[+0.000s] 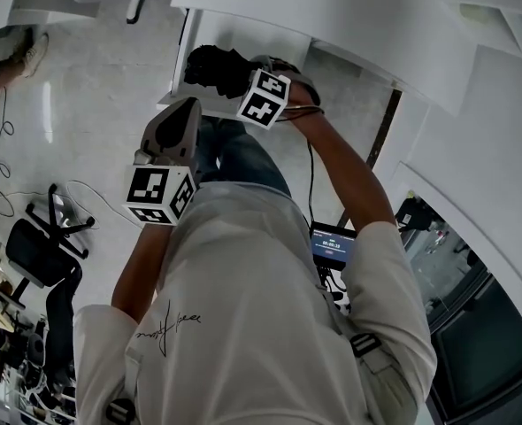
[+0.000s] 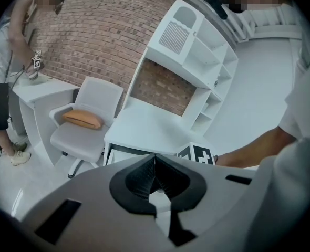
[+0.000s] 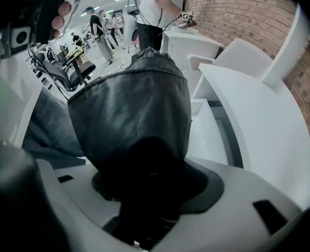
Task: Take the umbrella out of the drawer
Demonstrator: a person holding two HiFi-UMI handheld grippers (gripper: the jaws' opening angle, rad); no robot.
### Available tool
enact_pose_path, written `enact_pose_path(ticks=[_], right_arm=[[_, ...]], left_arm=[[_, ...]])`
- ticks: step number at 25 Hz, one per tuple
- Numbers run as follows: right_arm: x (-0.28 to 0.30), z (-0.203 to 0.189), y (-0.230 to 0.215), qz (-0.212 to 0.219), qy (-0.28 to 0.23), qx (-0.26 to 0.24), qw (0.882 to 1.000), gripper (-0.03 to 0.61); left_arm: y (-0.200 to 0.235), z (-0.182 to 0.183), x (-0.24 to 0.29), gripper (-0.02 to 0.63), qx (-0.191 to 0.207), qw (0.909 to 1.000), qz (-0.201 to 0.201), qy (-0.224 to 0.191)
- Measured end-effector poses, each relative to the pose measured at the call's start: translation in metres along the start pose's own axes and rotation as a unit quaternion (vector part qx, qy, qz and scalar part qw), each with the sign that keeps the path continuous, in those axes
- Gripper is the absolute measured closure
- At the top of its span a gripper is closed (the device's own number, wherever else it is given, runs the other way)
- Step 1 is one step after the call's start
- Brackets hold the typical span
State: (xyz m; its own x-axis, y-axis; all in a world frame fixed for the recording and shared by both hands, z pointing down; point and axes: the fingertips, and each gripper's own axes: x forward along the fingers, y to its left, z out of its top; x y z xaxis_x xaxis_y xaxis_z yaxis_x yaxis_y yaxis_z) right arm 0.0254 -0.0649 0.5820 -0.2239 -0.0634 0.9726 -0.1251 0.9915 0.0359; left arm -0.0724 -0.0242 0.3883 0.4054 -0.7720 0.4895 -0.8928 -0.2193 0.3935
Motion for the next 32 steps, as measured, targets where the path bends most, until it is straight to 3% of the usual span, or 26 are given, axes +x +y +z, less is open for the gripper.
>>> enact_pose_path(ticks=[32], right_arm=[[-0.068,0.022,-0.006,-0.033,-0.067,0.081,0.994,0.342]], left_arm=[[0.005,0.039,-0.02,0.597,0.017,0.9984,-0.003,-0.054]])
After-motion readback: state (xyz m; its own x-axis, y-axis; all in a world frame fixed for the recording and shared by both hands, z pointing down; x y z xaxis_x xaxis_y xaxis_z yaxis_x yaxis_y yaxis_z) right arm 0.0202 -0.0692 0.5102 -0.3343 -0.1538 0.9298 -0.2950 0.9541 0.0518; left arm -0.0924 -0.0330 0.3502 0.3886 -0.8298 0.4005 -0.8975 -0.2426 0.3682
